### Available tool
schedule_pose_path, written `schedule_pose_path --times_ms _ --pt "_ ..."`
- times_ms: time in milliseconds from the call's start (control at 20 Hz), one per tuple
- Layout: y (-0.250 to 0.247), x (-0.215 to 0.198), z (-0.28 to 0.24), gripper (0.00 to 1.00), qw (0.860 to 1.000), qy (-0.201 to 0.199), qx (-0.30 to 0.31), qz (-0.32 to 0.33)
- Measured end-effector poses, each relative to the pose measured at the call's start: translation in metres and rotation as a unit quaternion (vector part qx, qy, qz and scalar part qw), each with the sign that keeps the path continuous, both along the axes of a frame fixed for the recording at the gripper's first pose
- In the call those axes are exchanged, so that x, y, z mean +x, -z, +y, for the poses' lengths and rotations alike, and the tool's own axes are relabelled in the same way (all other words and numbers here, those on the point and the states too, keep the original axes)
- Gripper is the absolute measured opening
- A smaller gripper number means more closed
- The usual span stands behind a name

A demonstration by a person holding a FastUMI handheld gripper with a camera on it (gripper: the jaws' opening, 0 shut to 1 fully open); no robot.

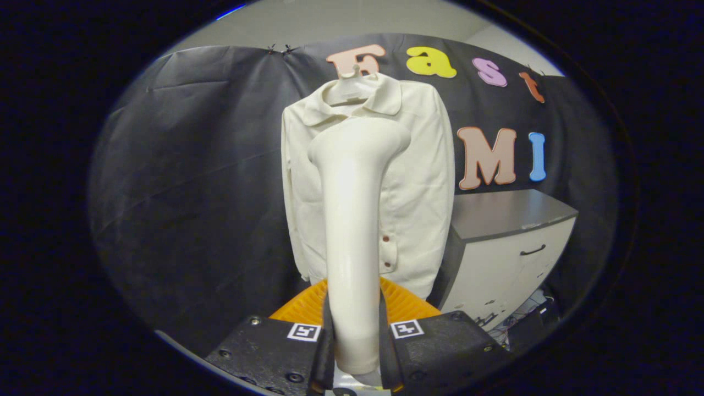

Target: Iron the clothes twice with a garment steamer, once on the left side and once on the right side.

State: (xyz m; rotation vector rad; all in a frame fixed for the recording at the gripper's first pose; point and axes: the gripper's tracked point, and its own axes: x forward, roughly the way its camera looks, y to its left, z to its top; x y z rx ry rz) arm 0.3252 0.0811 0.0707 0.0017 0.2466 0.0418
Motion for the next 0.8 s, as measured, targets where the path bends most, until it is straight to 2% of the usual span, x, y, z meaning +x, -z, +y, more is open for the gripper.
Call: schedule_pose_path --times_ms 100,250,800 --pt "-0.018 0.003 -0.006 0.32 1.000 -0.001 0.003 -0.016" --pt "-0.035 0.031 -0.018 0.32 0.999 -0.005 0.011 -0.032" --pt "-0.052 0.123 -0.059 0.32 0.999 -0.018 0.017 -0.048"
